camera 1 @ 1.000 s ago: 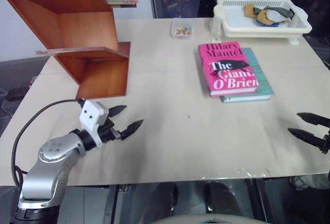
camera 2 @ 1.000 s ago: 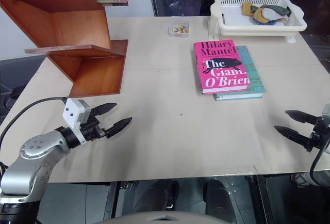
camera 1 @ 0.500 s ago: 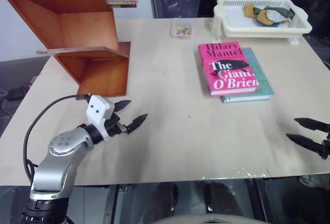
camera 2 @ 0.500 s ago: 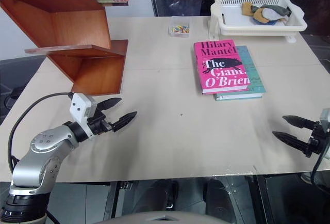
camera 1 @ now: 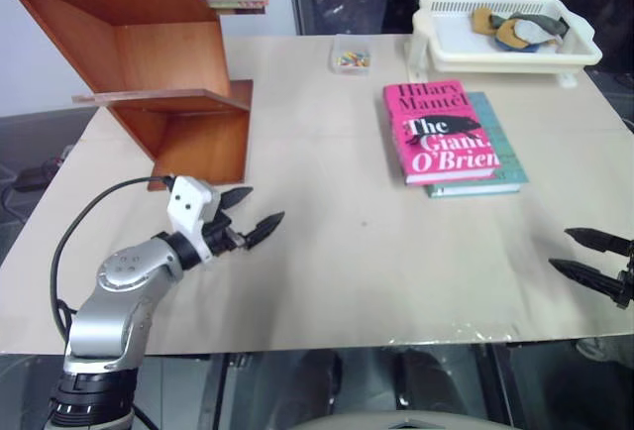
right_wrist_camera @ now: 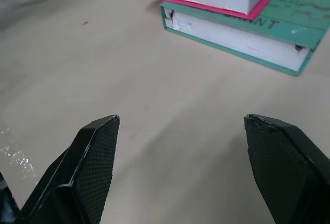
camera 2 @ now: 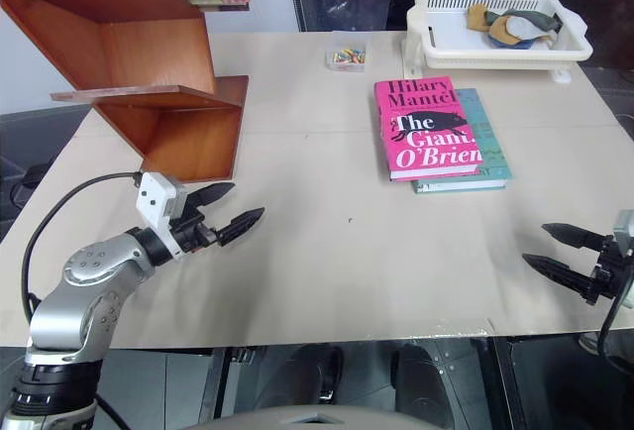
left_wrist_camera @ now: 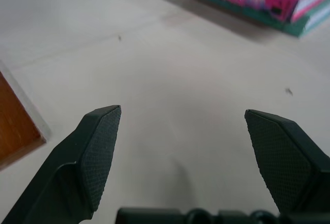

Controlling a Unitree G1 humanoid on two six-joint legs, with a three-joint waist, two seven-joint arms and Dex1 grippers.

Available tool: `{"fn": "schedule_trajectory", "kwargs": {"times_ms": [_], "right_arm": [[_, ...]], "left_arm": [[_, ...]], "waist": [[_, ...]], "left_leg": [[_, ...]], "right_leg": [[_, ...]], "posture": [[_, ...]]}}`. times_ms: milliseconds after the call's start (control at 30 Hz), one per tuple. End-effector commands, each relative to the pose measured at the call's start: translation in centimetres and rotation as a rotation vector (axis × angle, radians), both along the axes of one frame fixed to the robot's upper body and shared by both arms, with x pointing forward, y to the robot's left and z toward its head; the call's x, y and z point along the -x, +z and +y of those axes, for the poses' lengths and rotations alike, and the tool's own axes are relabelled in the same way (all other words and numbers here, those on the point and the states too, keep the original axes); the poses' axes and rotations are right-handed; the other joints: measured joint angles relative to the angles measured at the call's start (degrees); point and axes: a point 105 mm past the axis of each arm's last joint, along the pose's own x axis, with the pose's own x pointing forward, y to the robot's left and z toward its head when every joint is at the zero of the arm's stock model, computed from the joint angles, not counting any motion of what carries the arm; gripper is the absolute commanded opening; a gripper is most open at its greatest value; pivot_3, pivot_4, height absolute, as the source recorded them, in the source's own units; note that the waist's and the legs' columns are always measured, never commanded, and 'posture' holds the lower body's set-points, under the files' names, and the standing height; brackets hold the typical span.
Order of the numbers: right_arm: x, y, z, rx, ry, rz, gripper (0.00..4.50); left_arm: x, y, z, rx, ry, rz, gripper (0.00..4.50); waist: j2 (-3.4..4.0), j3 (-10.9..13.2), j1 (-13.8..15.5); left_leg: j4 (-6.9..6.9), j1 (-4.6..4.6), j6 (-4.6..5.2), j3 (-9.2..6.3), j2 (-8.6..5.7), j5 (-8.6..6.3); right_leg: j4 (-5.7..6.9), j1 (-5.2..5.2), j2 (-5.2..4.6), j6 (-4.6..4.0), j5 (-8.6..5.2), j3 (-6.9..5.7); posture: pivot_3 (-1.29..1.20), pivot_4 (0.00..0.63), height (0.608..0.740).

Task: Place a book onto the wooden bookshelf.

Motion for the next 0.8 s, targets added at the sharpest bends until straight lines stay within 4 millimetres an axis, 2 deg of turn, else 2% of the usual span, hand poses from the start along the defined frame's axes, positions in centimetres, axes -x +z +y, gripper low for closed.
{"fn": "schedule_trajectory", "kwargs": {"times_ms": [33,167,300,367,467,567,667,800], "right_arm": [[0.2,1.7,0.6,-0.017,0.009,-0.066,3.93],[0.3,2.9,1.4,-0.034,0.01,-0.122,3.93],[1.6,3.7,2.5,-0.033,0.022,-0.143,3.93],[1.9,3.9,2.9,-0.032,0.021,-0.15,3.93],[2.3,4.5,3.5,-0.042,0.015,-0.165,3.93],[2.5,5.0,4.1,-0.04,0.012,-0.174,3.93],[2.9,5.2,4.2,-0.028,-0.009,-0.186,3.93],[3.3,4.9,3.9,-0.021,-0.039,-0.181,3.93]], "left_arm": [[-3.1,0.2,-3.4,0.105,-0.059,0.077,4.26],[-6.8,1.0,-7.8,0.189,-0.134,0.136,4.26],[-10.8,1.7,-12.3,0.239,-0.148,0.215,4.26],[-11.7,1.8,-13.6,0.279,-0.149,0.267,4.26],[-12.4,2.4,-15.6,0.379,-0.19,0.345,4.26],[-12.6,2.2,-17.3,0.375,-0.203,0.384,4.26],[-12.6,2.4,-19.1,0.453,-0.195,0.483,4.26],[-12.4,3.0,-20.5,0.519,-0.201,0.539,4.26]], "waist": [[-0.03,0.01,0.27],[-0.07,0.02,0.1],[-0.15,0.06,-0.2],[-0.18,0.08,-0.6],[-0.2,0.09,-0.83],[-0.22,0.11,-0.79],[-0.27,0.13,-0.49],[-0.35,0.18,-0.4]], "left_leg": [[0.01,0.02,0.0,-0.03,-0.03,0.01],[0.06,0.02,-0.02,-0.02,-0.11,0.03],[0.06,-0.1,-0.21,-0.08,-0.15,0.15],[0.07,-0.25,-0.21,-0.11,-0.16,0.15],[0.08,-0.39,-0.2,0.0,-0.16,0.16],[0.08,-0.58,-0.22,0.03,-0.14,0.17],[0.11,-0.72,-0.23,0.04,-0.15,0.17],[0.18,-0.79,-0.22,0.02,-0.19,0.17]], "right_leg": [[0.01,0.06,0.0,0.01,0.0,-0.03],[0.06,0.07,0.06,0.03,0.01,-0.25],[0.0,0.0,0.2,0.05,0.0,-0.35],[-0.03,-0.11,0.2,0.05,0.0,-0.39],[0.0,-0.32,0.19,0.06,-0.01,-0.25],[0.12,-0.59,0.24,0.07,-0.01,-0.21],[0.19,-0.7,0.26,0.07,-0.01,-0.2],[0.2,-0.71,0.22,0.07,-0.01,-0.23]], "posture": [[0.0,0.15,0.74],[0.0,0.15,0.74],[0.0,0.15,0.74],[0.0,0.15,0.74],[0.0,0.15,0.74],[0.0,0.15,0.74],[0.0,0.15,0.74],[0.0,0.15,0.74]]}}
